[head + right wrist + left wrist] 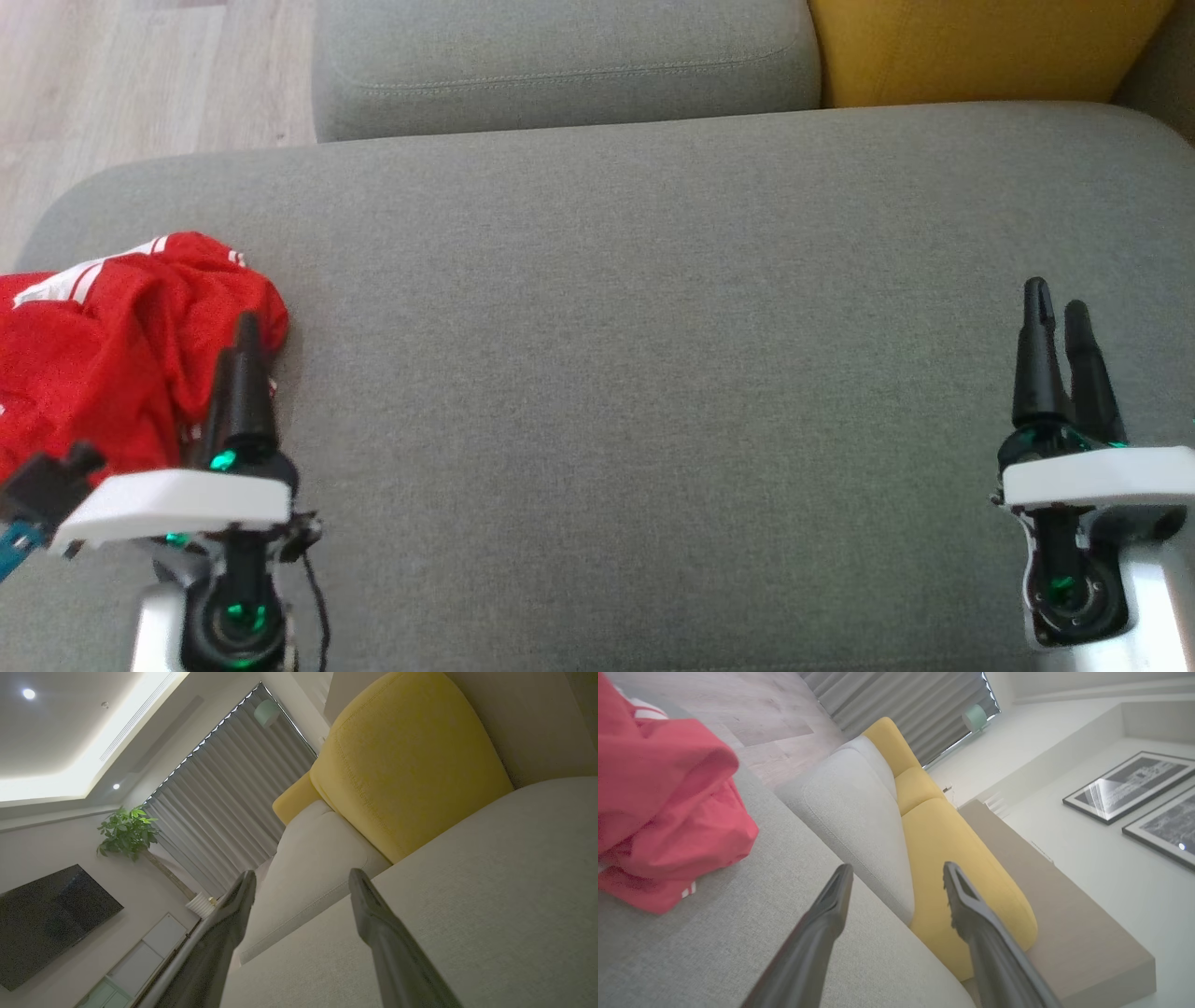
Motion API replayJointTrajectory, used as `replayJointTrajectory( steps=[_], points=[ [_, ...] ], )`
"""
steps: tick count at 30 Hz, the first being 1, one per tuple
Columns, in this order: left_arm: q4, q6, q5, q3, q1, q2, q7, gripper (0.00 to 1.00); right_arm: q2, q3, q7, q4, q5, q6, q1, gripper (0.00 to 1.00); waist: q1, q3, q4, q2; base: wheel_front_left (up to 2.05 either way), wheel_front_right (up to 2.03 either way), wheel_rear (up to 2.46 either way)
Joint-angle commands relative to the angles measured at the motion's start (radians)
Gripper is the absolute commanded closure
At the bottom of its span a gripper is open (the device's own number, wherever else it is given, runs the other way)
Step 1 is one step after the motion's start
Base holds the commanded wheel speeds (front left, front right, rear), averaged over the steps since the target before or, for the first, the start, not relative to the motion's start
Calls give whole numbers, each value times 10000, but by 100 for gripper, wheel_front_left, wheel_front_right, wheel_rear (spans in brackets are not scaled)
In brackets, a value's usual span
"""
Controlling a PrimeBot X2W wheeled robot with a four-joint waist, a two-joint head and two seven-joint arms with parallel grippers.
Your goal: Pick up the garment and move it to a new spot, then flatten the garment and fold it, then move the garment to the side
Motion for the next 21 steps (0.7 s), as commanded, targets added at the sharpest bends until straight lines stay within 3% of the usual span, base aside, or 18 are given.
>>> replayJointTrajectory(
  steps=[1, 3, 4, 21],
  points=[
    [-525, 83, 384, 24, -607, 135, -107, 0, -189, 122, -166, -499, -435, 23, -518, 0, -1, 7, -12, -1, 0, 0, 0],
    [-627, 157, 855, -214, -624, 138, -165, 0, -182, 192, -225, -549, -833, 23, -512, 0, -1, 20, -28, -1, 0, 0, 0],
    [-319, 561, 3334, -1543, -620, 495, -429, 0, -218, 600, -491, -472, -2446, 26, -426, 0, -1, 20, -108, -1, 0, 0, 0],
    [653, 3170, 5913, -4505, -1252, 2021, -954, 0, -132, 1092, -1021, 365, -5057, 31, -348, 0, -1, -59, -185, -1, 0, 0, 0]
  ],
)
